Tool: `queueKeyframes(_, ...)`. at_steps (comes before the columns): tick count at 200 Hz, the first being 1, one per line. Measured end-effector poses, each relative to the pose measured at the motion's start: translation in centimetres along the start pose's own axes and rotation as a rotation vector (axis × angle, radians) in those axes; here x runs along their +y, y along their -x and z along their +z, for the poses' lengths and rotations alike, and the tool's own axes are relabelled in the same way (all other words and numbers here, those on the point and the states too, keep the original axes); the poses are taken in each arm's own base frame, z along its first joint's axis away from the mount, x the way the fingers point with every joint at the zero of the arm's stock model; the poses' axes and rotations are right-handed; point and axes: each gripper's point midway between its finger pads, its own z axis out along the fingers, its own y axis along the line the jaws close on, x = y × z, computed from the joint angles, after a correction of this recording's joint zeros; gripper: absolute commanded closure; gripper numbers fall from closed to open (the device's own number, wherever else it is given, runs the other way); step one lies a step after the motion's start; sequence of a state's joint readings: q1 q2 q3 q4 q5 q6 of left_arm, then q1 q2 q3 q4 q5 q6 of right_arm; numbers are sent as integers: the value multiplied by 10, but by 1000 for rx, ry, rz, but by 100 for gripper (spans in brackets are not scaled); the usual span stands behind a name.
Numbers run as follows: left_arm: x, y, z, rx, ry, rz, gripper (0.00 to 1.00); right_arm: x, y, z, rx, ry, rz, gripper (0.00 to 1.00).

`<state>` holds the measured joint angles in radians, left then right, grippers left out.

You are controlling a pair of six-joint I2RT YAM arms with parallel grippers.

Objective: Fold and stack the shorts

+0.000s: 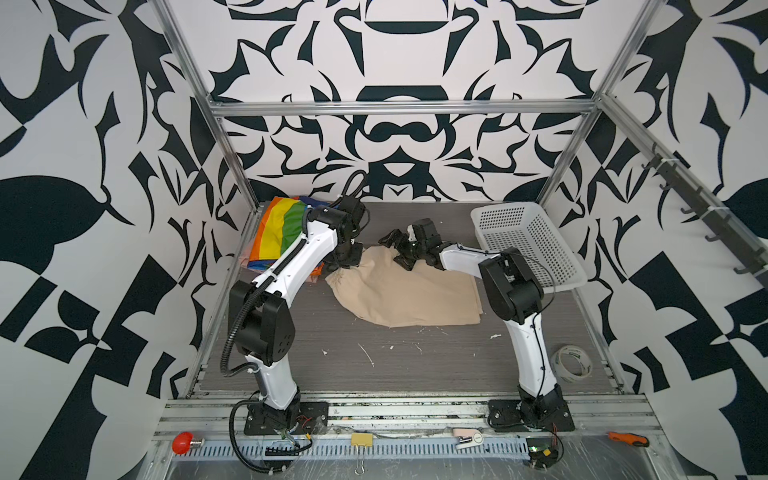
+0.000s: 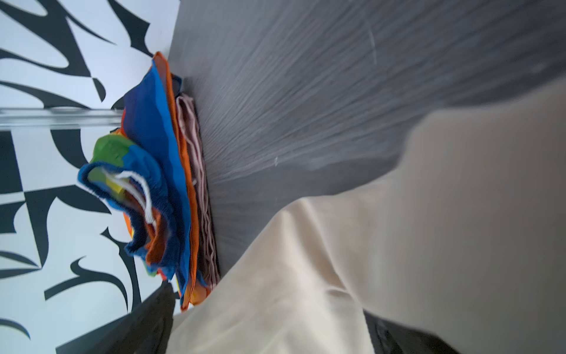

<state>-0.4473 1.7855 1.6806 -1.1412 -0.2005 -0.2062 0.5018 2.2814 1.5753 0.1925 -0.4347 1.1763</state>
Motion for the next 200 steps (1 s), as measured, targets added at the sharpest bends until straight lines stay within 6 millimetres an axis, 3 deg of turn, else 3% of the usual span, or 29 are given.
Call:
queueKeyframes(34,2,-1,2,6,3,17,100,3,5,5,-5,8,5,3)
queueKeyframes(60,9,-1,2,8,24,30,100,7,4,-7,2,-9,-20,2)
queueKeyframes(80,15,0,-2,10,48,43,100,11,2,-38,7,-26,-56,1)
queueKeyframes(106,24,7,-12,0,96,68,100,19,7,-93,-8,-46,-138,1)
queueKeyframes(135,31,11,-16,0,141,87,100,2,-2,-144,-18,-118,-199,0)
queueKeyframes(154,30,11,-14,9,137,87,100,-7,-29,-152,16,-168,-239,1)
queueKeyframes(200,21,8,-7,38,90,78,100,4,-149,-120,211,-143,-340,0)
